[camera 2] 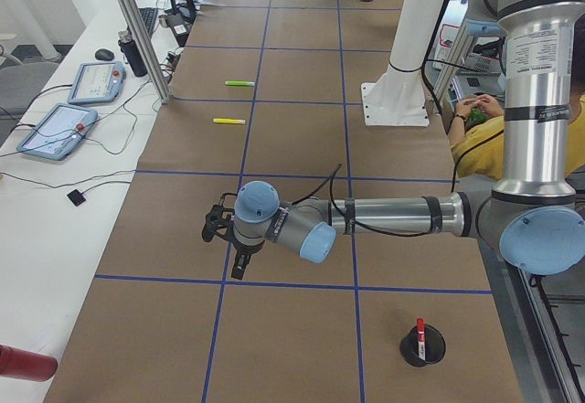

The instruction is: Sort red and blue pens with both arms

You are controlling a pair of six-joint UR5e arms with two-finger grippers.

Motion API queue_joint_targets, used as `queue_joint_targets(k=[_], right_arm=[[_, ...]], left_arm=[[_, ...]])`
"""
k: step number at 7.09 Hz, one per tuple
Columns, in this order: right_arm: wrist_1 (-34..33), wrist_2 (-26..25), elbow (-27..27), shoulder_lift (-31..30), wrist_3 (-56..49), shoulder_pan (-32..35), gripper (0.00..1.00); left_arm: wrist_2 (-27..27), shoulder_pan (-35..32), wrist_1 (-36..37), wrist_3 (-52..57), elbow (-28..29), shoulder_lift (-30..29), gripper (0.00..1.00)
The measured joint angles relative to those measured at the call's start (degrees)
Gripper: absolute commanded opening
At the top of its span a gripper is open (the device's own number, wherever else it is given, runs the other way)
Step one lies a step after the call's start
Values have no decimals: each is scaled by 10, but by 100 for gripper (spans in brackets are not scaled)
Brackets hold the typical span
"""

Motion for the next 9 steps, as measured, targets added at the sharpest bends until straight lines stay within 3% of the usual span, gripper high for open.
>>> queue_joint_targets(k=[2,4,9], right_arm=[[17,-78,-11,10,-6,62,0],[74,-152,-17,13,-7,104,0],[128,-187,-38,8,-6,110,0]], left_arm=[[0,0,-21,0,0,11,100],[-1,0,-43,0,0,24,100],[-1,0,-81,-1,-1,47,100]])
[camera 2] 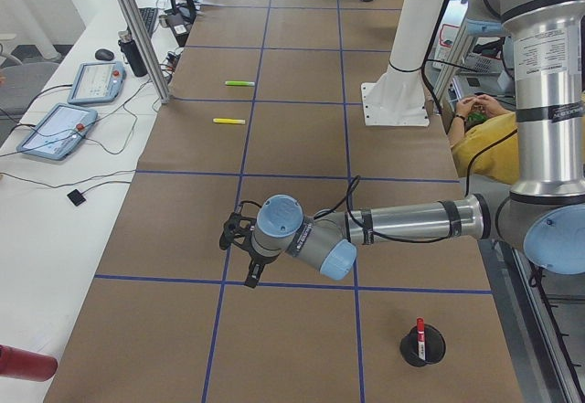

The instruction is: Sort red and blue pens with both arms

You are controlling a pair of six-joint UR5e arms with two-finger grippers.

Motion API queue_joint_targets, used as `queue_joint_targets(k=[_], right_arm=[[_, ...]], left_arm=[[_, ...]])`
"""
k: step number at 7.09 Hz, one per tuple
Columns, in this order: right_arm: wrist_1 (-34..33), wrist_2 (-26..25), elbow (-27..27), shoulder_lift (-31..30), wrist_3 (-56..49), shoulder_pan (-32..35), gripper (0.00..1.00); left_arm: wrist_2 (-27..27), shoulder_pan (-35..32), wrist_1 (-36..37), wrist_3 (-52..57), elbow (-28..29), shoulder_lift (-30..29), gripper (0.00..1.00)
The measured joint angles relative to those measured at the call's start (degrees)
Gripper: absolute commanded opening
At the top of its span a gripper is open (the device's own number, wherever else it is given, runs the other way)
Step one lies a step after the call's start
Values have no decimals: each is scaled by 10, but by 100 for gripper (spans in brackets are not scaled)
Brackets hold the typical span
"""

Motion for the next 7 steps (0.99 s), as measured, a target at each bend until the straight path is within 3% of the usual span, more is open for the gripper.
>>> queue_joint_targets(k=[5,6,7], right_arm=[[38,7,-40,0,6,-3,0],[45,9,-44,0,6,-4,5],[47,12,-45,1,7,-4,63]], left_arm=[[0,0,-1,0,-2,1,100],[0,0,-1,0,-2,1,100],[0,0,-1,0,-2,1,100]])
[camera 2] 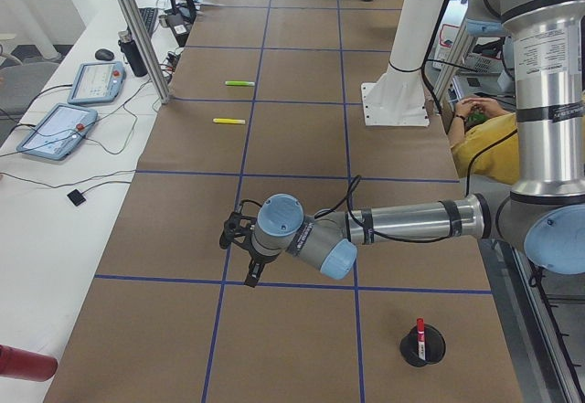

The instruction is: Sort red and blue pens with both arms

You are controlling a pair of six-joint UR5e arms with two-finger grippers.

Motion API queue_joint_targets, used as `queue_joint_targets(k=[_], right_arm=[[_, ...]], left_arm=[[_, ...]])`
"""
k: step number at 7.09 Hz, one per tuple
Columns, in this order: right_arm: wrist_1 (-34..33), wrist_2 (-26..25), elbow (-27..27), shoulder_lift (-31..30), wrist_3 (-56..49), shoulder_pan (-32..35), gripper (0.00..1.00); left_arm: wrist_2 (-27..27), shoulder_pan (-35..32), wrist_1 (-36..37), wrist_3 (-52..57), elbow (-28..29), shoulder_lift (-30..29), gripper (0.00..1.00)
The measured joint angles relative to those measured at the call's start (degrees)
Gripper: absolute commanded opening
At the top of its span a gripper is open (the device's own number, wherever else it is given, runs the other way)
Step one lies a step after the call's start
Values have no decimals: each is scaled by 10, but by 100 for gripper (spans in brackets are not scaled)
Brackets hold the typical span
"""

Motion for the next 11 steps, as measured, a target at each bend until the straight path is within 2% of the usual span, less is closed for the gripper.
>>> queue_joint_targets(k=[1,7,9,11], right_arm=[[1,4,0,0,1,0,100],[21,30,2,8,10,-17,100],[74,81,2,15,30,-86,100],[172,142,2,25,86,-194,100]], left_arm=[[0,0,0,0,0,0,100],[-1,0,0,-1,1,1,100],[-1,0,1,-1,2,3,100],[0,0,1,0,2,10,100]])
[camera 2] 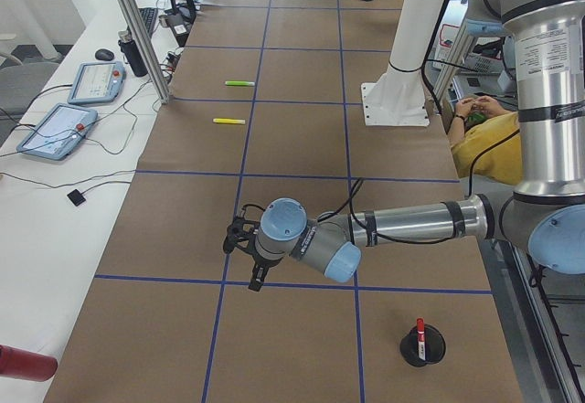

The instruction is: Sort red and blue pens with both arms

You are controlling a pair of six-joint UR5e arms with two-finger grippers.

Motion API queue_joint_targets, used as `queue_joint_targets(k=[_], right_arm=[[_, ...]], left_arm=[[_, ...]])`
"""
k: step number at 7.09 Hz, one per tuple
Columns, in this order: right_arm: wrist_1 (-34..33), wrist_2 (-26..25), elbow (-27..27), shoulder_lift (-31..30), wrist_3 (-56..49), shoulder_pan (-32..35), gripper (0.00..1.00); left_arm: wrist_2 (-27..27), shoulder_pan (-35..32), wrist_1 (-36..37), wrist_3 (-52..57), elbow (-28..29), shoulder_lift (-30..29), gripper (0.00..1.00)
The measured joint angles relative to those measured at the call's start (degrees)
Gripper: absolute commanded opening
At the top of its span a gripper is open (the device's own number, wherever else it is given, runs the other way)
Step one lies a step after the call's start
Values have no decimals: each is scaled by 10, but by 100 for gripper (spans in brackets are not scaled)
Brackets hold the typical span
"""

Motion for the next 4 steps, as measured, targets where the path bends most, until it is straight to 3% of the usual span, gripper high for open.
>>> queue_joint_targets(k=[2,4], right_arm=[[125,48,1,21,78,-128,100],[232,64,3,63,166,-251,100]], left_arm=[[0,0,0,0,0,2,100],[0,0,-2,1,0,4,100]])
